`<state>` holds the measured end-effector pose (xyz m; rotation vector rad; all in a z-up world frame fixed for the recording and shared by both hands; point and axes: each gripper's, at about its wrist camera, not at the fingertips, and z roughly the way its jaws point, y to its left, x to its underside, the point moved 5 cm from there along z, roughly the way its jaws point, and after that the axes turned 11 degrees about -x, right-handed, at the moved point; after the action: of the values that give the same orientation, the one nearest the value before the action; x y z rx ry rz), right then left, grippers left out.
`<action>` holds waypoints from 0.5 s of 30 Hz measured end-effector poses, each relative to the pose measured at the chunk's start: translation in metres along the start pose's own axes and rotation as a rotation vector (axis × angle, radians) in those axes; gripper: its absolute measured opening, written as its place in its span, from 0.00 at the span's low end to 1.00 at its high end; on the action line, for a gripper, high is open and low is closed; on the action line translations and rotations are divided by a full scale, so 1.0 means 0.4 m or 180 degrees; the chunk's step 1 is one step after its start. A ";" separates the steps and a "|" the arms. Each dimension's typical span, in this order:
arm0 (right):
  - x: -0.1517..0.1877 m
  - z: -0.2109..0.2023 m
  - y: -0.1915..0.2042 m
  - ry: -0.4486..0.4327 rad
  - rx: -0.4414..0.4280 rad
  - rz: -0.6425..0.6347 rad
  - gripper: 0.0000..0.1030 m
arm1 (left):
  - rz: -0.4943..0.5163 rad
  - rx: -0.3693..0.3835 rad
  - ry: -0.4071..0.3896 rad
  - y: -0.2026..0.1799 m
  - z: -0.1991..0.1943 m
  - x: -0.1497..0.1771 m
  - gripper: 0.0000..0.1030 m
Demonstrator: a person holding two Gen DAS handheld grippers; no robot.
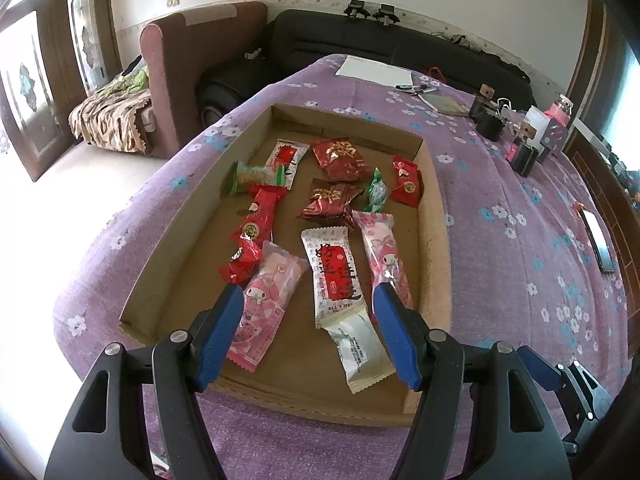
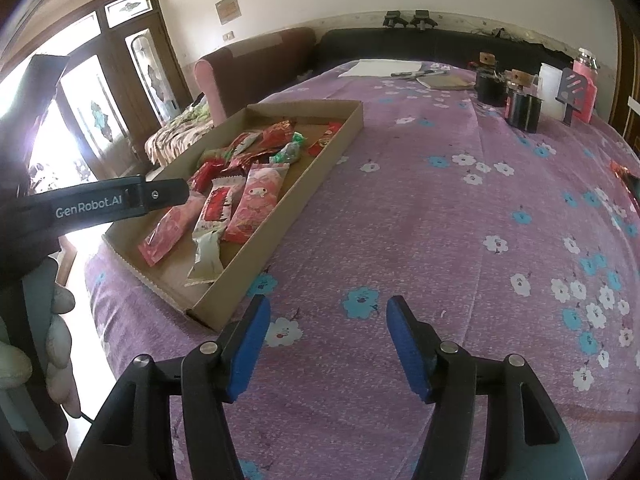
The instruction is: Organize snacks
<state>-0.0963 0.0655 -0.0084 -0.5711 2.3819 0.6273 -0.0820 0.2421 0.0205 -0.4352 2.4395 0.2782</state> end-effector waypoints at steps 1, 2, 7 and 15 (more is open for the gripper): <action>0.001 0.002 0.002 0.0009 0.0003 -0.0009 0.61 | -0.0004 0.0007 0.0006 0.001 0.001 0.001 0.65; 0.001 0.004 0.004 0.0017 0.0005 -0.0019 0.61 | -0.0009 0.0011 0.0008 0.002 0.002 0.001 0.65; 0.001 0.007 0.020 0.0029 0.0033 -0.0084 0.61 | -0.0043 0.0023 -0.0001 0.012 0.002 0.001 0.65; -0.010 0.005 0.062 0.0011 0.0072 -0.0271 0.61 | -0.0251 -0.0093 -0.0365 0.059 -0.053 -0.014 0.65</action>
<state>-0.1057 0.0872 0.0000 -0.6604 2.3512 0.5619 -0.0984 0.2587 0.0425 -0.5127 2.3033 0.2972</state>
